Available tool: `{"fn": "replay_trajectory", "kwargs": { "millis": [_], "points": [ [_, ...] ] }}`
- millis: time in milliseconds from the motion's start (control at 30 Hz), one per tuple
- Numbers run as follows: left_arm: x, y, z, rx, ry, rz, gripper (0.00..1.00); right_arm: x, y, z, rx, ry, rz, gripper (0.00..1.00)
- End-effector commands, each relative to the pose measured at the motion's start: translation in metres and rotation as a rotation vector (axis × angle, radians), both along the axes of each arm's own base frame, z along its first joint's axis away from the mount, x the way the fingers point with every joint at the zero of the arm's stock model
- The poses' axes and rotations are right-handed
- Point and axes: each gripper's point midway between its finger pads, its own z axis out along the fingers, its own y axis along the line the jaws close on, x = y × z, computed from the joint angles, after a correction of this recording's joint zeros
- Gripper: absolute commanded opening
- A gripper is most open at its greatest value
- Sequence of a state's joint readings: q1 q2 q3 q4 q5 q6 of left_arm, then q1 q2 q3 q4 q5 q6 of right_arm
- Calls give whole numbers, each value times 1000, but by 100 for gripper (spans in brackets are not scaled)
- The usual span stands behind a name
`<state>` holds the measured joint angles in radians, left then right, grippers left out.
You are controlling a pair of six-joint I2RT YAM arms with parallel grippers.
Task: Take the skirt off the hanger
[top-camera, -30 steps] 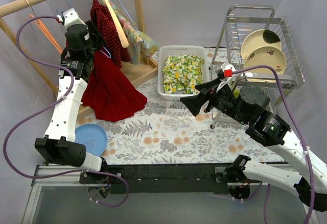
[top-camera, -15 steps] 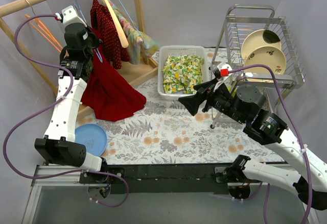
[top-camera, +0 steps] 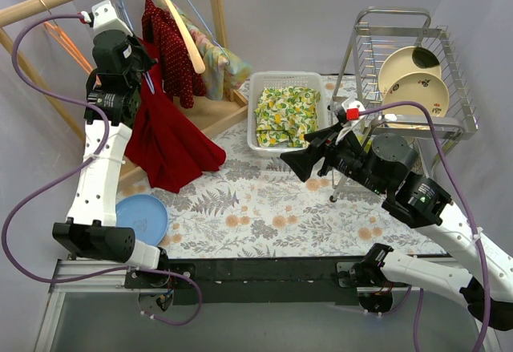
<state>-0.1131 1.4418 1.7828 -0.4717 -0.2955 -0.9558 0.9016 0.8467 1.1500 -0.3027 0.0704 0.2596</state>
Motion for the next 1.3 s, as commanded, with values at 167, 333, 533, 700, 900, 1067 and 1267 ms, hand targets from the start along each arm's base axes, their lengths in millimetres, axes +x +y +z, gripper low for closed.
{"fn": "replay_trajectory", "kwargs": {
  "millis": [167,333,533,700,900,1067,1267],
  "points": [
    [-48,6,87,49,-231,-12,0,-7,-6,27,73,-48,5,94],
    [-59,6,89,63,-234,-25,0,-9,-7,28,81,-47,12,94],
    [-72,1,91,87,-253,-65,0,-11,-11,29,85,-44,3,94],
    [-90,-5,88,112,-230,-113,0,-8,-14,24,78,-41,-18,94],
    [-120,-2,83,95,-187,-115,0,-6,-2,12,38,-10,13,94],
    [-155,-4,90,79,-200,-148,0,-6,-1,12,34,-8,19,94],
    [-196,-16,93,6,-218,-222,0,-8,3,14,43,-7,39,93]
  ]
}}
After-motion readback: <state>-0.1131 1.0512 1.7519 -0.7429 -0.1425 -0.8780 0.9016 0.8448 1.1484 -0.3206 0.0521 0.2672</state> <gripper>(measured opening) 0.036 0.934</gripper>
